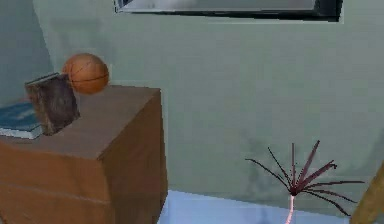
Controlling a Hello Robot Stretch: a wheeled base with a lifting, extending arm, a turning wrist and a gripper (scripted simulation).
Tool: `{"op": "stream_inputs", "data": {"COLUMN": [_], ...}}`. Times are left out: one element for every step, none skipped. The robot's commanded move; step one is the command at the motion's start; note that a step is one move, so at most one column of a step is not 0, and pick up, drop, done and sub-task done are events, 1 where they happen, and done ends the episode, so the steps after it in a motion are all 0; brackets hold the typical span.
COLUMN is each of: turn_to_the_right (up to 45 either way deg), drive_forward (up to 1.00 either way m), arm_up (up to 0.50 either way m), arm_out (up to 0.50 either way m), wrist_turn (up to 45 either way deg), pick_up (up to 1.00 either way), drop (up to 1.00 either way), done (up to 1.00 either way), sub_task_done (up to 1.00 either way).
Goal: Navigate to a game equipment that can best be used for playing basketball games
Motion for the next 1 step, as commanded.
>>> {"op": "stream_inputs", "data": {"turn_to_the_right": [-24.0], "drive_forward": [0.00], "arm_up": [0.00], "arm_out": [0.00], "wrist_turn": [0.0], "pick_up": [0.00], "drop": [0.00], "done": [0.00], "sub_task_done": [0.00]}}
